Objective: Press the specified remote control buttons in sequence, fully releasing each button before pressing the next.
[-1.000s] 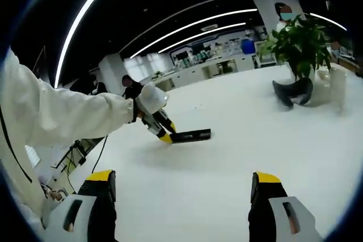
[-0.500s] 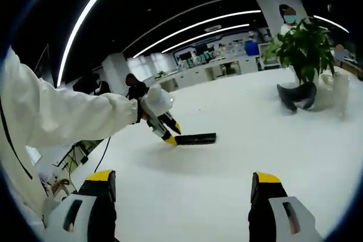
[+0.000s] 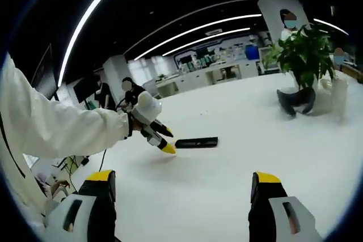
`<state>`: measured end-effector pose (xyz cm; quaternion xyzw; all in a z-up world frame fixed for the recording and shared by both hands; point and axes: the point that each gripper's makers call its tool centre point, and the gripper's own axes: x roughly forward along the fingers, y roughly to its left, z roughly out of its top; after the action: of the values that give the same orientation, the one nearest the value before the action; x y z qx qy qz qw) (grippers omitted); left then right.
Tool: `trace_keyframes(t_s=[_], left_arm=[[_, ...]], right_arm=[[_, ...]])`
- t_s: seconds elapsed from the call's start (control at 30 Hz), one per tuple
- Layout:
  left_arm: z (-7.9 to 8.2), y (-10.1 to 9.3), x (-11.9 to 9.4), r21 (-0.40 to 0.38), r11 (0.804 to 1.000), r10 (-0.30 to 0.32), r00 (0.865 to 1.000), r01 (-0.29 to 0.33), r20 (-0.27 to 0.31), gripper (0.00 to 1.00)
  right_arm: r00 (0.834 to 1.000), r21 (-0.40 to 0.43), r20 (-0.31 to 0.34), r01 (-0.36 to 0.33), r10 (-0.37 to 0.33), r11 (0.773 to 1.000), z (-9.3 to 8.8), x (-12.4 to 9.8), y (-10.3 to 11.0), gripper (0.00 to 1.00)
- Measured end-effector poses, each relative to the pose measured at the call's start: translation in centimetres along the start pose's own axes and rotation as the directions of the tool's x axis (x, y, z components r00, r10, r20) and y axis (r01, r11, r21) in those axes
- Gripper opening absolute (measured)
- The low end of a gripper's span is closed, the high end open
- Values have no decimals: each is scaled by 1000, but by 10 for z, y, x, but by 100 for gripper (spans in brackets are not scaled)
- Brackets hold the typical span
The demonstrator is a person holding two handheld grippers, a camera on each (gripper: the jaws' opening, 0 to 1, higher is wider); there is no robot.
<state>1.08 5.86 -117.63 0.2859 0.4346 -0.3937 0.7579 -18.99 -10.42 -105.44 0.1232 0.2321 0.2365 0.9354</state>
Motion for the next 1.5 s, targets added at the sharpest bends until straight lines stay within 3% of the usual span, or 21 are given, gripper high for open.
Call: trace_keyframes(t_s=[0.1,0.17,0.23,0.33,0.53,0.63,0.73,0.9,0.97,1.03,1.1,1.13,1.2,1.27,1.33,1.37,1.5], left_arm=[[-3,-9,-10,-53,999,-2,999,4,50,58],[-2,-19,-19,-118,993,-4,992,19,126,65],[-4,-27,-26,-169,985,-4,986,32,164,70],[-10,-42,-35,-282,956,-16,970,87,244,82],[-28,-60,-54,-379,921,36,950,90,311,93],[-29,-69,-70,-430,898,78,926,95,368,99],[-28,-75,-84,-466,878,106,905,110,413,99],[-30,-84,-111,-500,860,164,874,100,458,99],[-29,-85,-126,-513,854,205,850,86,484,99],[-30,-85,-137,-529,846,239,839,68,490,99],[-31,-83,-152,-557,827,277,815,67,509,99],[-31,-82,-161,-577,814,307,792,69,528,99],[-33,-83,-175,-590,805,338,770,62,542,99],[-36,-85,-181,-593,803,346,767,56,541,99],[-40,-85,-194,-615,787,383,741,51,552,99],[-42,-86,-198,-618,784,389,735,52,555,99],[-51,-95,-207,-621,783,408,732,26,546,99]], right_arm=[[1000,-9,-3,5,-5,1000,-2,-1,-1,99],[1000,-16,-2,4,-4,1000,-2,-2,-1,99],[1000,-25,1,8,-8,1000,-1,-3,-2,99],[1000,-33,11,11,-11,999,1,-6,-2,99],[1000,-45,13,13,-12,999,2,-10,-3,99],[1000,-37,23,13,-12,999,3,-12,-3,99],[1000,-41,26,10,-9,999,3,-13,-3,99],[1000,-61,22,11,-9,998,4,-15,-2,99],[1000,-68,21,7,-6,998,3,-15,-2,99],[1000,-73,16,6,-5,997,3,-15,-1,99],[1000,-81,19,8,-6,997,3,-16,-1,99],[1000,-81,19,9,-8,997,3,-16,-2,99],[1000,-78,21,9,-8,997,3,-17,-2,99],[1000,-77,23,8,-7,997,3,-17,-1,99],[1000,-82,18,8,-6,997,2,-17,0,99],[1000,-88,19,9,-7,996,2,-17,0,99],[1000,-96,23,14,-12,995,3,-18,0,99]])
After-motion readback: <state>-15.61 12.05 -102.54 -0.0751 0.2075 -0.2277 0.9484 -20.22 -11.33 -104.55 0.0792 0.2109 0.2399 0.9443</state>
